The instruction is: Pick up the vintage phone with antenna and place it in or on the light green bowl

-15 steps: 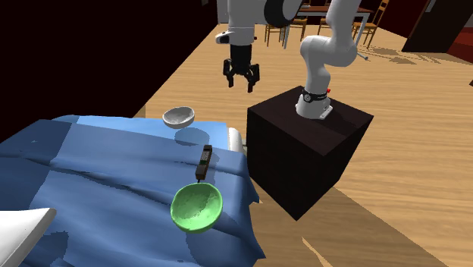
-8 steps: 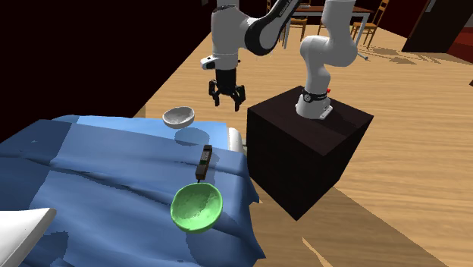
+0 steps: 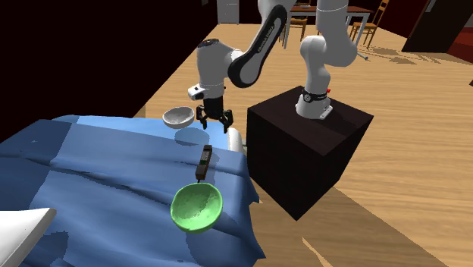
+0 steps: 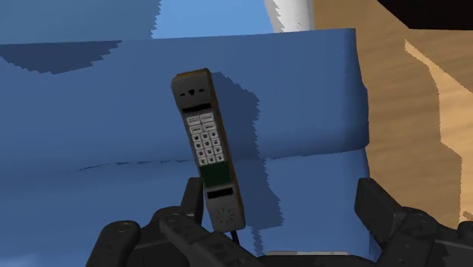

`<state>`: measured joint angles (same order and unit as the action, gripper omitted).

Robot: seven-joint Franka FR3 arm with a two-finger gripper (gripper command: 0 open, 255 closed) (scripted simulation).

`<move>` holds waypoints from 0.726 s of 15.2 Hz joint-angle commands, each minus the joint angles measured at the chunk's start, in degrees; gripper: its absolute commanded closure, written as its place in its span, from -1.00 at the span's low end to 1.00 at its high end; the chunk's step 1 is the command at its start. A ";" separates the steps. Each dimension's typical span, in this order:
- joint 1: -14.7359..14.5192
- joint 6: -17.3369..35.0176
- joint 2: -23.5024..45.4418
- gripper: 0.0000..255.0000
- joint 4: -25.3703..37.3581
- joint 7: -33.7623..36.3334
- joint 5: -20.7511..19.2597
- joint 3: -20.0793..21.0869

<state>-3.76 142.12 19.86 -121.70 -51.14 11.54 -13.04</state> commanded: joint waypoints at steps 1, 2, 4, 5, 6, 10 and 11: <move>0.81 1.37 4.63 -1.00 3.05 -2.98 0.76 1.08; 1.20 1.77 6.88 -1.00 4.85 -4.17 0.90 1.62; 1.89 2.39 11.38 -1.00 8.65 -6.34 0.98 2.63; 2.21 2.62 13.63 -1.00 10.65 -7.33 0.90 3.11; 2.50 2.78 15.87 -1.00 12.71 -8.26 0.76 3.56; 3.40 2.83 24.96 -1.00 21.76 -11.49 -0.32 5.11; 3.42 2.83 25.11 -1.00 21.92 -11.53 -0.35 5.14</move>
<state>-0.56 144.89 43.79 -100.93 -62.10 11.34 -8.09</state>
